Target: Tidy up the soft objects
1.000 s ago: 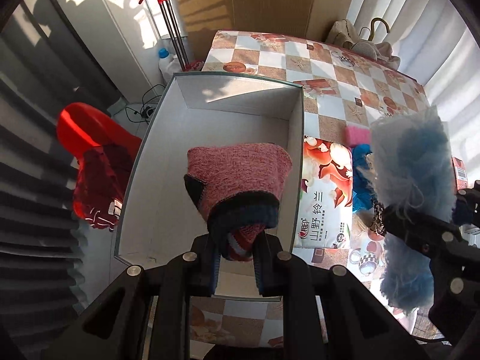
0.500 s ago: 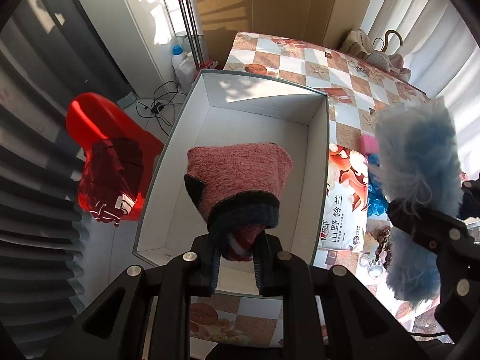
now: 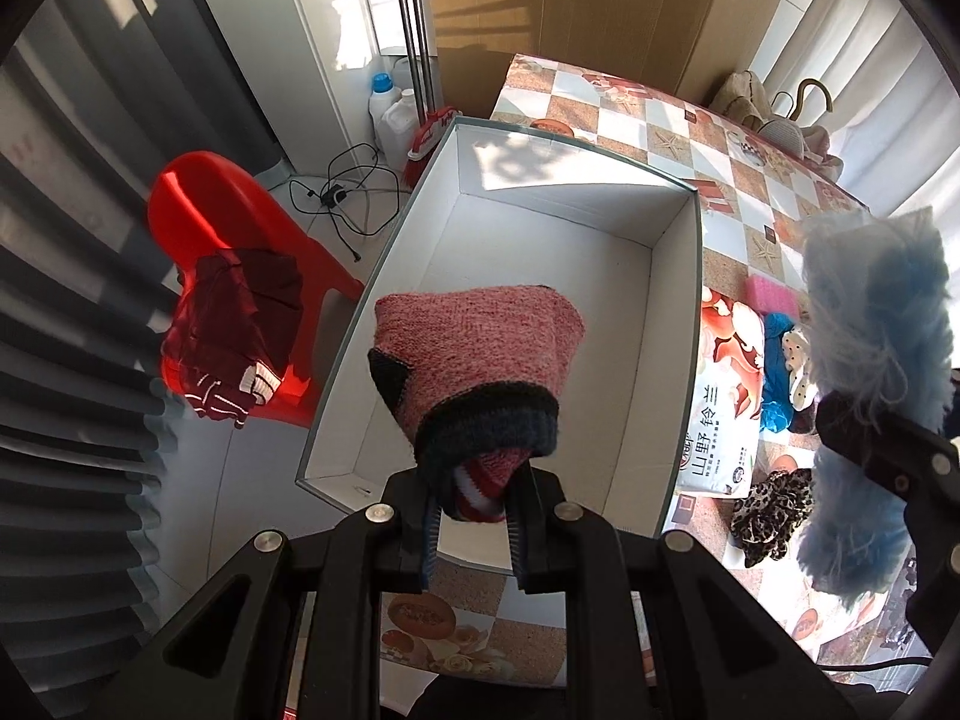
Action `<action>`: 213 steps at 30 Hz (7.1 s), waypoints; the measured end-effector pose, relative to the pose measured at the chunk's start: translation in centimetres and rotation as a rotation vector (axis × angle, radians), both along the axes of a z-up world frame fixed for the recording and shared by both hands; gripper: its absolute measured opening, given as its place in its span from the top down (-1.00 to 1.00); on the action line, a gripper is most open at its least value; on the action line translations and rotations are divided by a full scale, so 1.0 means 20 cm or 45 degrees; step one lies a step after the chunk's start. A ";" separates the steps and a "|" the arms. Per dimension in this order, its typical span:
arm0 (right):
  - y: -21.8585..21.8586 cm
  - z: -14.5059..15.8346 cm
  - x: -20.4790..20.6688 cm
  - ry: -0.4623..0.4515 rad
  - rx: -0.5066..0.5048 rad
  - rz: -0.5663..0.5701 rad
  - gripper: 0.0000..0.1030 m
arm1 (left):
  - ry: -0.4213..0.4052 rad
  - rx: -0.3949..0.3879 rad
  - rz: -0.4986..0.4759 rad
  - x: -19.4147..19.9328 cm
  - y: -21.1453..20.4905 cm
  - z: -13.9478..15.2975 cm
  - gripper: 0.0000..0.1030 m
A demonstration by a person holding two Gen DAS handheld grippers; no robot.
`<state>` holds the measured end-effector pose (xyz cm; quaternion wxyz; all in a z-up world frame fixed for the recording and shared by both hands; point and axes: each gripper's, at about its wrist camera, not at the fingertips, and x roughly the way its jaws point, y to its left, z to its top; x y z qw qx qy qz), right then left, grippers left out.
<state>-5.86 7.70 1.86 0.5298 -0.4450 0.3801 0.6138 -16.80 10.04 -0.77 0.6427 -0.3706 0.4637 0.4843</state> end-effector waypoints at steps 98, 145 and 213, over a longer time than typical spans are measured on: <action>0.72 -0.35 0.26 0.124 -0.234 -0.405 0.52 | -0.040 -0.097 -0.256 0.22 0.86 -0.19 0.61; -0.81 -0.32 0.81 -0.144 -0.141 -0.694 0.02 | -0.241 -0.090 -1.008 0.94 -0.47 -0.08 -0.48; -0.81 -0.55 1.03 0.133 -0.277 -0.489 0.38 | 0.059 -0.328 -1.036 0.65 -0.52 -0.59 0.49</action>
